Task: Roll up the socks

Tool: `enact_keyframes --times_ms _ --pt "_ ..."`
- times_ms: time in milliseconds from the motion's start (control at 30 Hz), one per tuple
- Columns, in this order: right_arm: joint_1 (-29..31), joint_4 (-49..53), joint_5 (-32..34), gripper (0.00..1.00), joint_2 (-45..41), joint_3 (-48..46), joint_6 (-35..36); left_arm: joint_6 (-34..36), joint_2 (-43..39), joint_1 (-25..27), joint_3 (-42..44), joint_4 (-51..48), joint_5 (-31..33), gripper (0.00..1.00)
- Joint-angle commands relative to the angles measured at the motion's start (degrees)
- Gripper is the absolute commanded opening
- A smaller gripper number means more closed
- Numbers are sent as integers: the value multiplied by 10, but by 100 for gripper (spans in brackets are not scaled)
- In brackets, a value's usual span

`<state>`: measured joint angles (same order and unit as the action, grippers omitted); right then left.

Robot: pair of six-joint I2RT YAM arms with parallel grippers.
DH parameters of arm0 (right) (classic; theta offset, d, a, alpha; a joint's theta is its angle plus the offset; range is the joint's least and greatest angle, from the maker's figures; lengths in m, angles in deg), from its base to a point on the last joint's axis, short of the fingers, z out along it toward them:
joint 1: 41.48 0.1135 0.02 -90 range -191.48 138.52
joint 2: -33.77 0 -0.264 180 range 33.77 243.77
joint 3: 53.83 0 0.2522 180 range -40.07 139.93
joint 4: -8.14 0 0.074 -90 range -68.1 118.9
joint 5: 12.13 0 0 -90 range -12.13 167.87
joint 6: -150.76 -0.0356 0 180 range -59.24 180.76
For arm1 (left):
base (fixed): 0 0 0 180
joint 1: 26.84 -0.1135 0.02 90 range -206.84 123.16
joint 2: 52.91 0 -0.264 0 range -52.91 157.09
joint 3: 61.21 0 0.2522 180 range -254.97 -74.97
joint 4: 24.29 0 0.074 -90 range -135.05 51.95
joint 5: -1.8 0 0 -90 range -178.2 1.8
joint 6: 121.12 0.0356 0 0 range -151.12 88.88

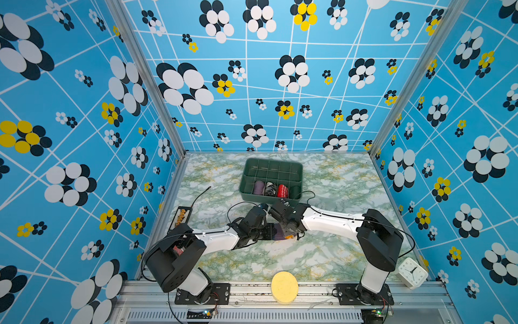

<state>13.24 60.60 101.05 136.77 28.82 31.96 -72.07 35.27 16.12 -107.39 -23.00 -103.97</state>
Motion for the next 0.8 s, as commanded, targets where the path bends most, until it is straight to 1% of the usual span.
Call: enact_keyframes --times_ms 0,167,233,333,433,500,567,767 --pt "-3 0 -4 38 -32 -9 -2 -7 33 2 -3 34 14 8" --pt "-5 -3 -4 47 -67 -16 -3 -9 58 -1 1 42 17 8" --pt "-5 -7 -12 48 -82 -17 -2 -11 63 -2 5 46 17 8" --pt "-5 -25 -48 49 -95 -23 1 -12 66 -5 9 50 16 8" --pt "-5 -29 -79 49 -86 -20 0 -12 67 -6 11 52 16 8" --pt "-1 -29 -88 50 -72 -16 -2 -12 67 -7 10 52 15 8" --pt "5 -25 -85 53 -56 -10 -2 -12 67 -9 13 52 15 8" --pt "14 2 -54 54 -11 21 2 -13 64 -15 20 56 13 8"
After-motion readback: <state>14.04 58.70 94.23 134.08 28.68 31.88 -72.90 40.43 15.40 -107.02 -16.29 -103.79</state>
